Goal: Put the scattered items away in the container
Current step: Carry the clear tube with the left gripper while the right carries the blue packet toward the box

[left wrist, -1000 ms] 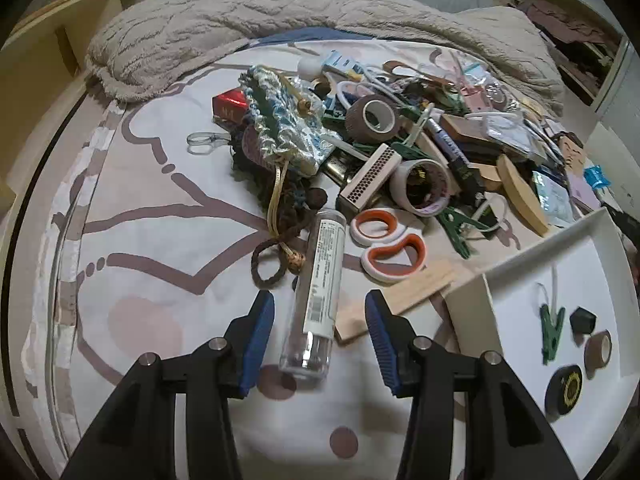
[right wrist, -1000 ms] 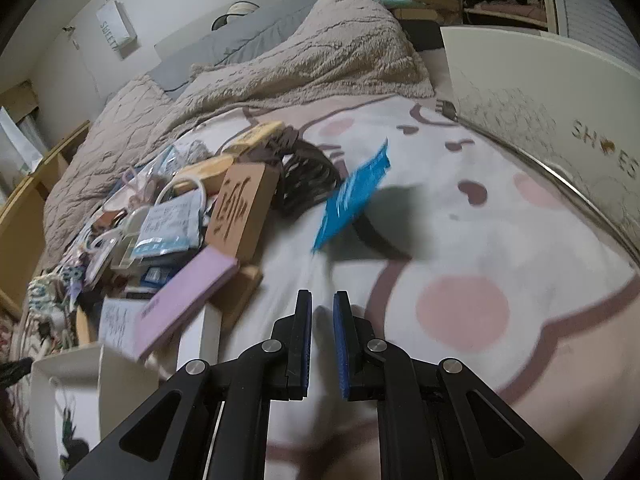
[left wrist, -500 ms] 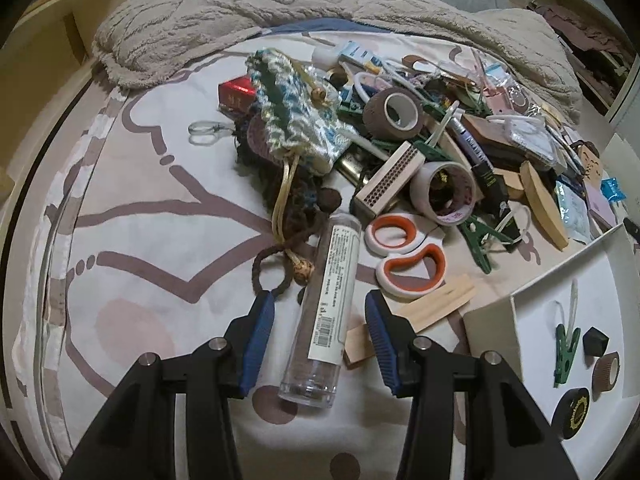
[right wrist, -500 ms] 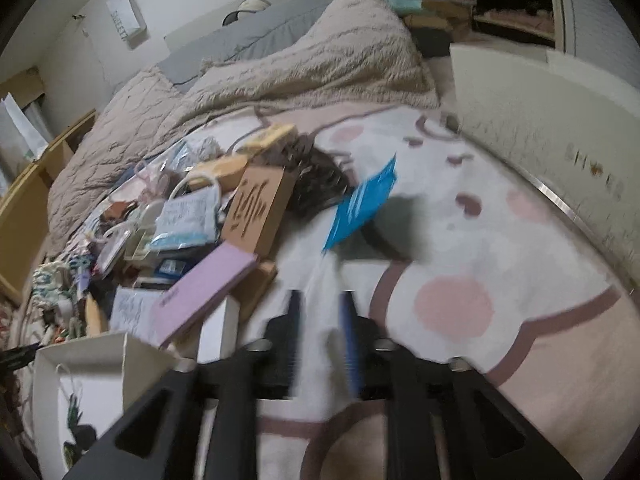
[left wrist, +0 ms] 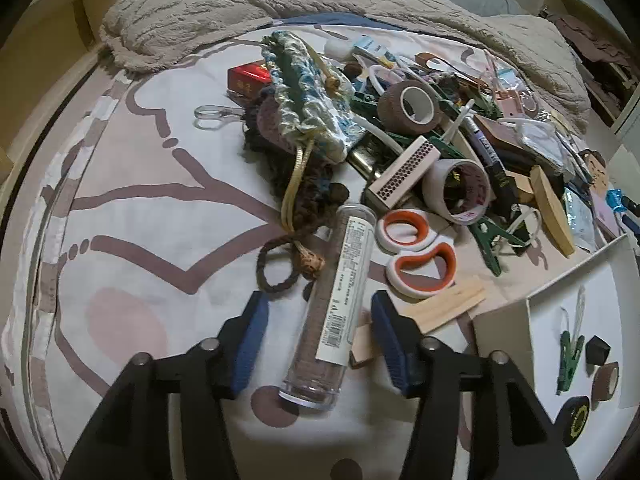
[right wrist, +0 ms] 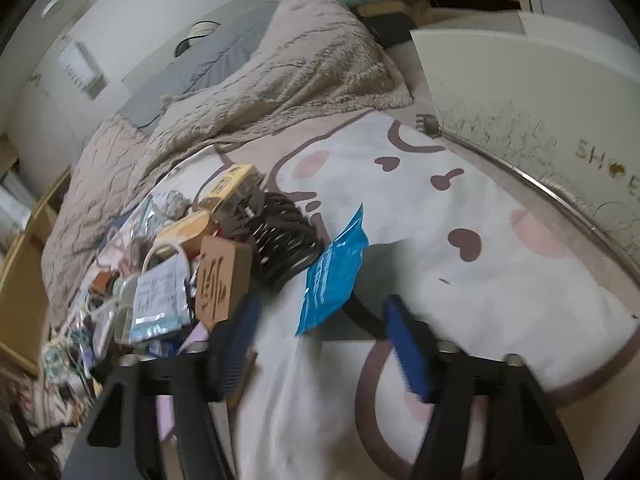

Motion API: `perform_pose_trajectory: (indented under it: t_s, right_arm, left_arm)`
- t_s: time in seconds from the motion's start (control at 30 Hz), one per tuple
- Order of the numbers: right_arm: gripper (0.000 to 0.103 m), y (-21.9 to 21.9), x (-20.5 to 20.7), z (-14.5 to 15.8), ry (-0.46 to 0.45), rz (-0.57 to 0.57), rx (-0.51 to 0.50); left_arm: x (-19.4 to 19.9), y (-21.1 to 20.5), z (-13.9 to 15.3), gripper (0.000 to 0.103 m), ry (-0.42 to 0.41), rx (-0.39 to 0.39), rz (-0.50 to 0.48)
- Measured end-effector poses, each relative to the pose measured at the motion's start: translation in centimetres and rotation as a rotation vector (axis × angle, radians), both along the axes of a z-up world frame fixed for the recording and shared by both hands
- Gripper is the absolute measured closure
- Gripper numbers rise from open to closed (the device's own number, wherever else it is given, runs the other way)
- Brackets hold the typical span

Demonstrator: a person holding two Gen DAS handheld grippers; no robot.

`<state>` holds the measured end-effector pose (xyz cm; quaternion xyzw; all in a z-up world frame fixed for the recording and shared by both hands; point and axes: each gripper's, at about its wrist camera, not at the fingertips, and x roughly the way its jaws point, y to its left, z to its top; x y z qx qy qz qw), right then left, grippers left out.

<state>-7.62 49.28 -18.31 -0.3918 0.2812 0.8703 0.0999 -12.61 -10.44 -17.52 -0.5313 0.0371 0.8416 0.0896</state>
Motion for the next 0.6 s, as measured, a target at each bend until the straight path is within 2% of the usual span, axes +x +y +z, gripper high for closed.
perform_pose_trajectory:
  t_s: [0.17, 0.23, 0.43, 0.6]
  right_arm:
    - [0.062, 0.9, -1.7, -1.1, -0.025, -0.03, -0.049]
    - [0.078, 1.1, -2.0, -1.2, -0.02, -0.035, -0.047]
    - [0.084, 1.0, -1.3, -0.7, 0.029, -0.035, -0.04]
    - [0.084, 0.5, 0.1, 0.3, 0.076, -0.013, -0.064]
  left_arm:
    - [-0.1, -0.1, -0.2, 0.045, 0.0, -0.001, 0.005]
    - [-0.2, -0.1, -0.2, 0.046, 0.0, -0.002, 0.005]
    - [-0.4, 0.0, -0.3, 0.046, 0.005, -0.008, 0.002]
    - [-0.5, 0.2, -0.3, 0.046, 0.01, -0.017, 0.0]
